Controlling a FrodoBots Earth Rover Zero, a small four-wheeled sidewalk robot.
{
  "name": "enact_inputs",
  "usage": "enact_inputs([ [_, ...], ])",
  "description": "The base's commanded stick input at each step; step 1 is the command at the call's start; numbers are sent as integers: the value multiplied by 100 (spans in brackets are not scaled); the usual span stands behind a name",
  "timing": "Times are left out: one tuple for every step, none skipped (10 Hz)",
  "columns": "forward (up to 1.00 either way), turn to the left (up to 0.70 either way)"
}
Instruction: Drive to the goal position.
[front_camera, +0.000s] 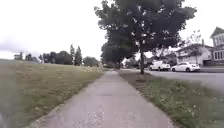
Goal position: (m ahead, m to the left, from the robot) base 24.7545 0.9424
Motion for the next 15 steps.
enact_inputs([
  [70,0],
  [70,0],
  [70,0],
  [70,0],
  [70,0],
  [70,0],
  [70,0],
  [70,0],
  [70,0],
  [70,0],
  [70,0],
  [70,0],
  [70,0],
  [70,0],
  [70,0],
])
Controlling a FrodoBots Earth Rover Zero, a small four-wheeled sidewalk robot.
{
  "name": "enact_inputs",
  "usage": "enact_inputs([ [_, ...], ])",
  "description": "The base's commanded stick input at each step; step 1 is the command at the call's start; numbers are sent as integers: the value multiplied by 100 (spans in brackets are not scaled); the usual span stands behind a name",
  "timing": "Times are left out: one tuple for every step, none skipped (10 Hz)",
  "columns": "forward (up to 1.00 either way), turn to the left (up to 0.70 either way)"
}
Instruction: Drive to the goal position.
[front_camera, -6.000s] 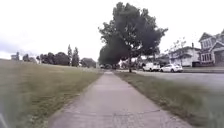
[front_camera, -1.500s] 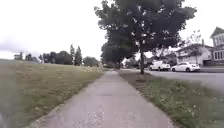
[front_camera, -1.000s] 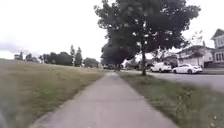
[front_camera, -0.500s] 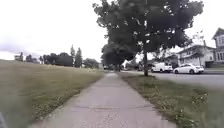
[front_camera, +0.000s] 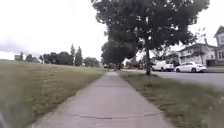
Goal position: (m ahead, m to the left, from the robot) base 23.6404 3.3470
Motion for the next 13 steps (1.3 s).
enact_inputs([
  [70,0],
  [70,0],
  [70,0],
  [70,0],
  [70,0],
  [70,0],
  [70,0],
  [70,0],
  [70,0],
  [70,0],
  [70,0],
  [70,0],
  [70,26],
])
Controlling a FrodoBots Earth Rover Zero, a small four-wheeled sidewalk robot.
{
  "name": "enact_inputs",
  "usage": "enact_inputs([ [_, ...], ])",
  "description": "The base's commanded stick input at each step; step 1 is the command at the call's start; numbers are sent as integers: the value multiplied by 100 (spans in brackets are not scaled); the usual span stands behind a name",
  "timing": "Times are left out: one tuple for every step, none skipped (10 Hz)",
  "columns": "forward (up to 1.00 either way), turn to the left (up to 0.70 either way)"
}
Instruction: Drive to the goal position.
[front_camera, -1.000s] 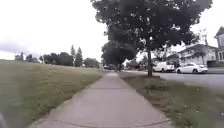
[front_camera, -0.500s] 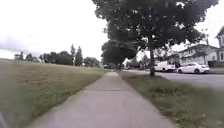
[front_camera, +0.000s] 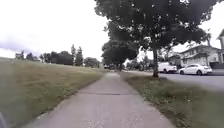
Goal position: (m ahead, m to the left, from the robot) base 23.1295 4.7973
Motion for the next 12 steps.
enact_inputs([
  [70,35],
  [70,16],
  [70,0],
  [70,0],
  [70,0],
  [70,0],
  [70,0],
  [70,0],
  [70,0],
  [70,0],
  [70,0],
  [70,0],
])
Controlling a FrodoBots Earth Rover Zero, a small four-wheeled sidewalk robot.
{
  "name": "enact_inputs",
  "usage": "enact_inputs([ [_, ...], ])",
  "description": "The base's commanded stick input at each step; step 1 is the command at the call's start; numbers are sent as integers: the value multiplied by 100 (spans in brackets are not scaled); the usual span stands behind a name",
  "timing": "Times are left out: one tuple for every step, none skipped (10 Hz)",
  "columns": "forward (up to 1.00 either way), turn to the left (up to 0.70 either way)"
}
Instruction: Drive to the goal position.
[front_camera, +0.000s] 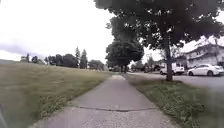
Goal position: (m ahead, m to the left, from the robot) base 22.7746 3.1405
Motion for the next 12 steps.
enact_inputs([
  [70,0],
  [70,0],
  [70,0],
  [70,0],
  [70,0],
  [70,0],
  [70,0],
  [70,0],
  [70,0],
  [70,0],
  [70,0],
  [70,0],
])
